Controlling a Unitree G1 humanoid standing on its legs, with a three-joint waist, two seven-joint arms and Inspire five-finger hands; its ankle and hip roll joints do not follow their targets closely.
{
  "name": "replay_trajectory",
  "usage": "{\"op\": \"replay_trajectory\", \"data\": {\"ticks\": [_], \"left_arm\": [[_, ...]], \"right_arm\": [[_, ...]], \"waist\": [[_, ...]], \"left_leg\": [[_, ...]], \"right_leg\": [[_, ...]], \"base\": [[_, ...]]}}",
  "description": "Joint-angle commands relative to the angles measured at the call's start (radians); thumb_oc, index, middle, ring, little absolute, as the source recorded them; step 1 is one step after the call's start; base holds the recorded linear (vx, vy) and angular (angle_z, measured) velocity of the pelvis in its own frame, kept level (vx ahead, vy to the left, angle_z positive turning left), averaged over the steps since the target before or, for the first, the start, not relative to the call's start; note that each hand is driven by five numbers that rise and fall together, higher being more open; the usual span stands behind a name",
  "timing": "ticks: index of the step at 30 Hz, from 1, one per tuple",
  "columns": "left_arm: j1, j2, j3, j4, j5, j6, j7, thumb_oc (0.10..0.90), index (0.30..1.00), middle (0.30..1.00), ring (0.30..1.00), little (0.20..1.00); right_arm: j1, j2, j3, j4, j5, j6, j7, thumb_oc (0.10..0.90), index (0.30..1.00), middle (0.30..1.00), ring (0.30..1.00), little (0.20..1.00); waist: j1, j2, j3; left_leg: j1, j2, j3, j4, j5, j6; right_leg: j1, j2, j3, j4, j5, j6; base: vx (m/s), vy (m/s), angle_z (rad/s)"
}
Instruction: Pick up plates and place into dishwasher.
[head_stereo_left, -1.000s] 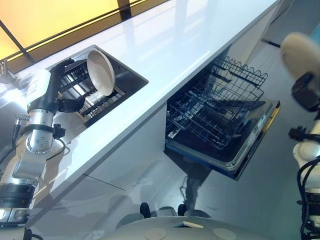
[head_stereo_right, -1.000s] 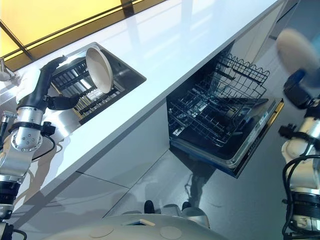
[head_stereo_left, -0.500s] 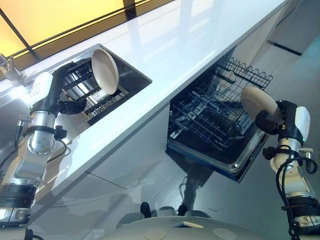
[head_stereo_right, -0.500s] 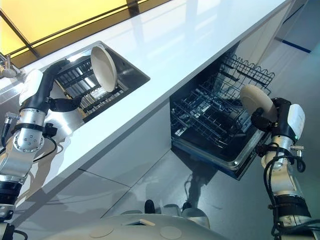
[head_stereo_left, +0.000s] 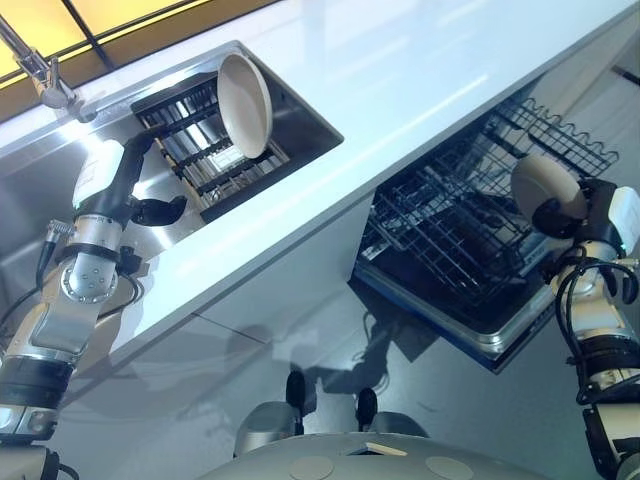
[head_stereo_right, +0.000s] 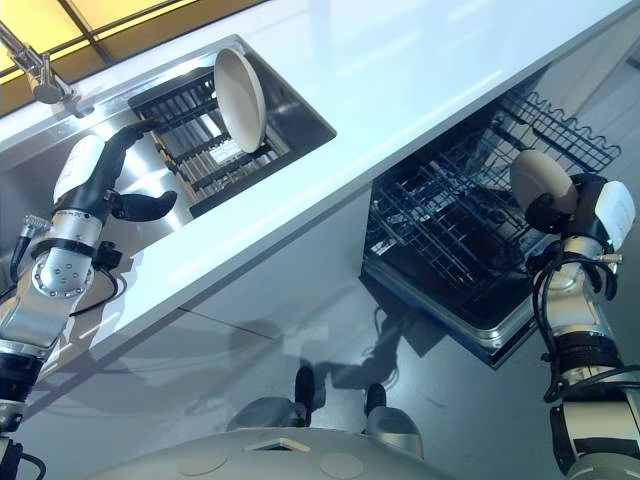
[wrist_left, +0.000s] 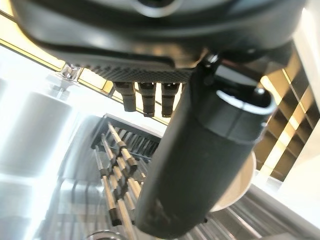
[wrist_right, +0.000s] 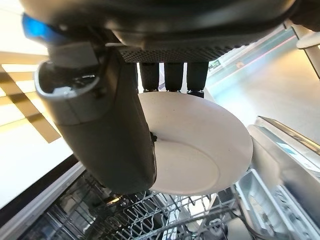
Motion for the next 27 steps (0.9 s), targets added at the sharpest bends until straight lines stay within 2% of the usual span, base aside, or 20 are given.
{"op": "replay_trajectory", "data": {"ticks": [1,7,12,18,27], "left_arm": [[-0.181,0.101,0.006,-0.004,-0.060,-0.088,0.059,0.800,0.900,0.900,0.900,0.900],[-0.260,0.129,-0.028,0.022,-0.079,-0.100,0.087,0.800,0.900,0.900,0.900,0.900],[-0.306,0.138,-0.055,0.031,-0.095,-0.104,0.108,0.800,0.900,0.900,0.900,0.900],[-0.332,0.129,-0.072,0.018,-0.096,-0.091,0.112,0.800,0.900,0.900,0.900,0.900],[-0.362,0.122,-0.083,0.020,-0.097,-0.091,0.126,0.800,0.900,0.900,0.900,0.900]], "right_arm": [[-0.196,-0.190,0.058,0.000,0.039,-0.018,-0.045,0.100,0.300,0.300,0.300,0.200],[-0.295,-0.224,0.123,0.065,0.082,0.020,-0.043,0.100,0.300,0.300,0.300,0.200],[-0.362,-0.221,0.186,0.117,0.107,0.051,0.014,0.100,0.300,0.300,0.300,0.200],[-0.394,-0.192,0.254,0.147,0.103,0.101,0.132,0.100,0.300,0.300,0.300,0.200],[-0.420,-0.146,0.290,0.225,0.107,0.135,0.190,0.100,0.300,0.300,0.300,0.200]], "waist": [[0.013,0.001,-0.018],[0.028,0.014,0.045],[0.039,0.027,0.092],[0.042,0.031,0.114],[0.045,0.032,0.136]], "left_leg": [[-0.084,-0.038,-0.029,0.106,-0.083,-0.010],[-0.164,-0.038,-0.052,0.143,-0.072,-0.020],[-0.221,-0.038,-0.065,0.177,-0.064,-0.030],[-0.241,-0.040,-0.071,0.191,-0.060,-0.036],[-0.253,-0.036,-0.066,0.196,-0.056,-0.039]], "right_leg": [[-0.143,0.030,-0.024,0.219,-0.066,0.016],[-0.198,0.028,-0.046,0.258,-0.088,-0.002],[-0.241,0.022,-0.062,0.291,-0.100,-0.015],[-0.259,0.020,-0.063,0.299,-0.102,-0.023],[-0.272,0.022,-0.050,0.295,-0.092,-0.020]], "base": [[-0.11,-0.124,0.22],[-0.12,-0.093,0.14],[-0.08,-0.062,0.09],[-0.01,-0.007,0.01],[-0.02,0.007,0.00]]}}
